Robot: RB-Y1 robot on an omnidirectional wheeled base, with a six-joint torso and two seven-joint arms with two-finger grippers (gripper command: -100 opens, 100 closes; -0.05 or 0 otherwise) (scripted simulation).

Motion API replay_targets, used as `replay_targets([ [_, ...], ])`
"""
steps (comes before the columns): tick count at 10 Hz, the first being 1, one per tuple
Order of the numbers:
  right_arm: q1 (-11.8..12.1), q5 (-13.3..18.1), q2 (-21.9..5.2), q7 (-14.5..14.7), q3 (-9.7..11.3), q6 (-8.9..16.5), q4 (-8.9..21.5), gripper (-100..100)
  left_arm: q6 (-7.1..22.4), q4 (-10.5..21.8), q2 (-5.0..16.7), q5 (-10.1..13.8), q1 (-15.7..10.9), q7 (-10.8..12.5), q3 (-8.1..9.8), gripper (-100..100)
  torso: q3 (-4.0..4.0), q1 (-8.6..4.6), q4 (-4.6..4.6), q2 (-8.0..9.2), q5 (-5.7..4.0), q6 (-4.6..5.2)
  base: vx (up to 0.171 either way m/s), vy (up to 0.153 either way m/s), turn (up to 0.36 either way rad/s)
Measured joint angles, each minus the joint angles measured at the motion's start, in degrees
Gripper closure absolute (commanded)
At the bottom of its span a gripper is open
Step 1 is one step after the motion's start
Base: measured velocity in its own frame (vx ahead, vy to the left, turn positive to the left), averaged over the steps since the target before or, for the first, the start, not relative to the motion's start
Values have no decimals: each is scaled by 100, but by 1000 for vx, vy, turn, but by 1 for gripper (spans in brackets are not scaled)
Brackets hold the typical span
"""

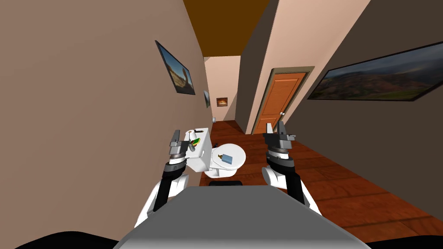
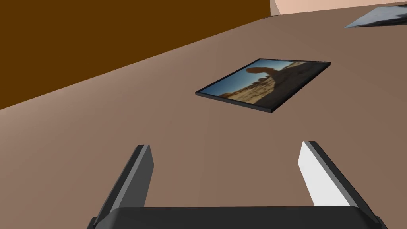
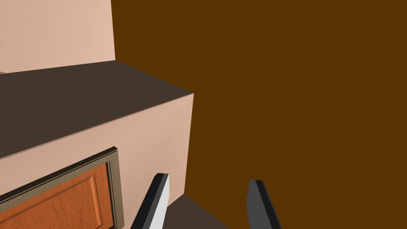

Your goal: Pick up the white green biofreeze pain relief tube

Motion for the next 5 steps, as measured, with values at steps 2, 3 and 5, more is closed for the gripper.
replay_targets([
  [2,0,0,0,0,0,0,0,0,24,77,220,-134,-4,-36,37,-100,0,-2,0,-1,0,0,-26,56,-12],
  [3,0,0,0,0,0,0,0,0,2,188,367,-273,10,-87,39,-100,1,3,0,2,1,0,-43,67,-19],
  [5,0,0,0,0,0,0,0,0,36,316,641,-495,23,-172,77,-100,3,3,1,5,1,0,-36,55,-12],
])
